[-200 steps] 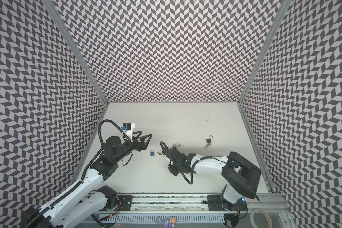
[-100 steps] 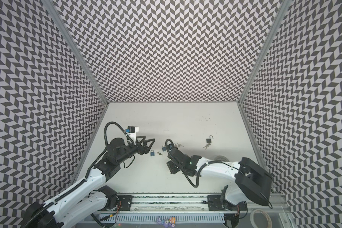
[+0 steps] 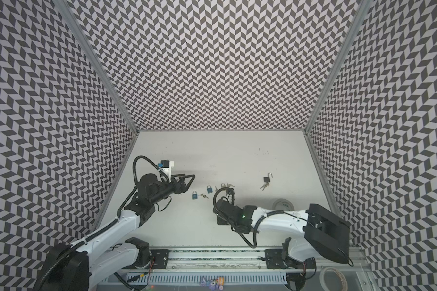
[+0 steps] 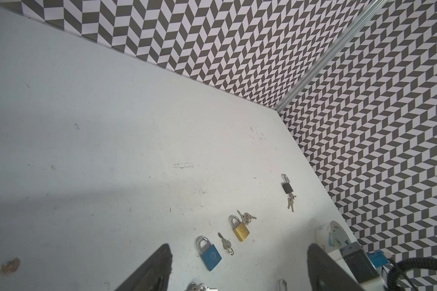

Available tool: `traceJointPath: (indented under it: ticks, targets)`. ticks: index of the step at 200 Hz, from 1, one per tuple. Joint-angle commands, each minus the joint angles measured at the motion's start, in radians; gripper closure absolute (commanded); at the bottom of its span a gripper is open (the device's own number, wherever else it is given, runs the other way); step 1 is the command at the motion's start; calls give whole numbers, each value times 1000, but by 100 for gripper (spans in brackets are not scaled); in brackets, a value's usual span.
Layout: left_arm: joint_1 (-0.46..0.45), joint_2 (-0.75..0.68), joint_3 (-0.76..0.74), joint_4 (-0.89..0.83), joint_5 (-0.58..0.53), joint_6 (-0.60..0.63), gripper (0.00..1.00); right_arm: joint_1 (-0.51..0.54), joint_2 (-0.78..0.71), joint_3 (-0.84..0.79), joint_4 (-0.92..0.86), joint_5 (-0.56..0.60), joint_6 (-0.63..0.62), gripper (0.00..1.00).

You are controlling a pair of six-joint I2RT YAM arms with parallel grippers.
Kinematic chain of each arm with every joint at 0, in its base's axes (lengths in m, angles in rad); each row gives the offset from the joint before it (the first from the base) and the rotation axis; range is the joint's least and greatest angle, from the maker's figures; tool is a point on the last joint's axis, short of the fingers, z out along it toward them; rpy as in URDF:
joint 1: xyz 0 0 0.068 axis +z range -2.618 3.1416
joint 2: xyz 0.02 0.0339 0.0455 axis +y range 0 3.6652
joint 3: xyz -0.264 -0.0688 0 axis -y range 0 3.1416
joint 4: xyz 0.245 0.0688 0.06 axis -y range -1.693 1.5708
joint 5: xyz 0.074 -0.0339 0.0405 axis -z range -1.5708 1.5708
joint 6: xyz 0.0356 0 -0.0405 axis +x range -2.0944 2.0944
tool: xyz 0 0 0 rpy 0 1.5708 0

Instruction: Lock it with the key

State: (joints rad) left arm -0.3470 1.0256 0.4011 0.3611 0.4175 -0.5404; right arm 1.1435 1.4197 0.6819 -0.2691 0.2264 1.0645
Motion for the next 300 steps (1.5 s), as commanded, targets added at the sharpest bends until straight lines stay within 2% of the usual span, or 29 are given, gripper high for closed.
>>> traceJointPath:
  ticks: [1,35,57,112,151,173,212,240,267,300]
  targets:
    - [5,-9,14,48,41,-13,16,7,41,4,45,-6,79,48]
    - [6,-38,-11,74,45,-35,16,7,96,20,28,3,87,42]
    - [7,-51,-12,76,42,-38,16,7,140,47,14,17,79,41]
    - [13,-58,-9,60,43,-29,17,9,226,116,-76,85,36,51]
    - [20,-60,-12,62,44,-29,17,32,322,201,-248,180,-22,52]
    - [24,-56,-11,63,47,-29,17,64,378,247,-309,193,-50,53]
    - [31,-62,-12,50,51,-25,17,106,406,270,-310,164,-64,63]
    - [37,-77,-12,34,49,-20,17,119,409,283,-326,159,-60,63]
    - [40,-81,-12,30,50,-21,17,121,392,274,-337,161,-57,57]
    - [40,-79,-9,27,55,-24,17,121,377,261,-333,155,-57,59]
